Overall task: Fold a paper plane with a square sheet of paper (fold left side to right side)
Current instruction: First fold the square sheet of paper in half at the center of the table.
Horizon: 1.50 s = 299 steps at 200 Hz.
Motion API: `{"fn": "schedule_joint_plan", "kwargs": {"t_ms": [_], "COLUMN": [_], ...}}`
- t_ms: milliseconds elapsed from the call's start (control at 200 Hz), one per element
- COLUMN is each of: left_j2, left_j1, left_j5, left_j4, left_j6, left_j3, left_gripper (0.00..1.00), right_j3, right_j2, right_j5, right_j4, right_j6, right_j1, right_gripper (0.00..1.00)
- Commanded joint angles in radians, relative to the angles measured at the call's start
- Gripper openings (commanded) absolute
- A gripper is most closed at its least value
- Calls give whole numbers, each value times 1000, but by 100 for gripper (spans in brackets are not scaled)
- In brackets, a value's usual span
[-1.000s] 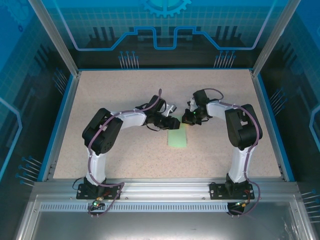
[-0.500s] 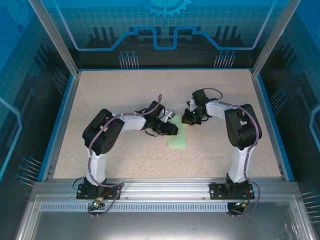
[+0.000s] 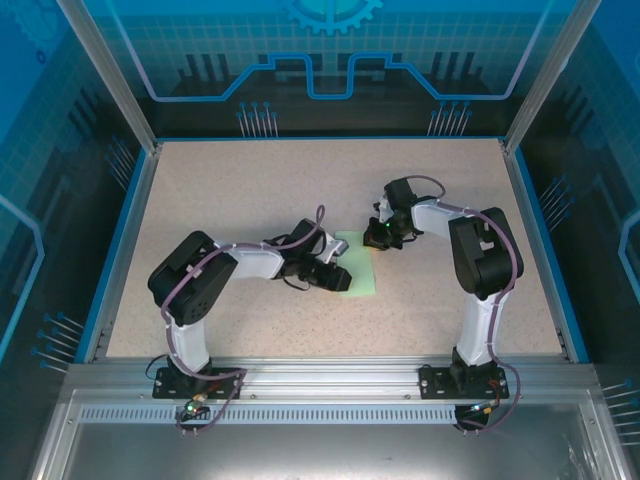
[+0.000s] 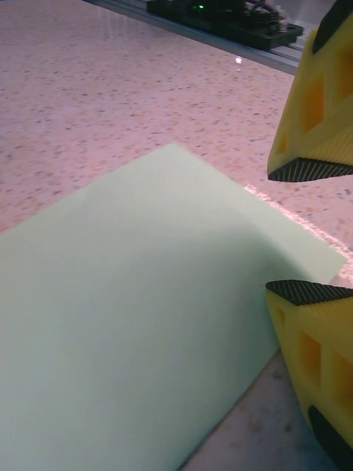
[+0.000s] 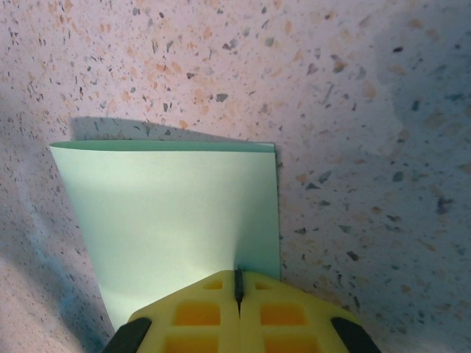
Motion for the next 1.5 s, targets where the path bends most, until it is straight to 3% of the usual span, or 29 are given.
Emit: {"fn": "schedule_joint_plan", "kwargs": {"t_ms": [0, 495, 675, 815, 1000, 1170, 1350, 1490], "left_j2": [-30, -136, -260, -247, -111, 50, 73, -10], "left_j1": [-36, -91, -24, 64, 115, 137, 136, 137], "left_j5": [4, 20, 45, 15, -19, -67, -62, -70], "left_j4": [-68, -61, -25, -17, -25, -35, 56, 79], "left_j6": [22, -1, -52, -92, -108, -131, -168, -129], "left_j3": [-53, -123, -103, -38, 96, 220, 201, 130], "left_gripper": [43, 44, 47, 48, 47, 45, 44, 46], "right_j3": [-14, -17, -32, -39, -128, -264, -309, -307], "right_j2": [54, 47, -18, -119, -316, -438, -398, -332], "right_j5": [74, 59, 2, 26, 107, 40, -177, -247], "right_j4": [-76, -55, 25, 41, 11, 24, 41, 106], "right_j6": [-9, -6, -11, -36, -79, -88, -59, -17], "right_j1": [18, 24, 24, 23, 4, -18, -25, -21], "right_gripper": [0, 0, 0, 16, 41, 58, 58, 55]}}
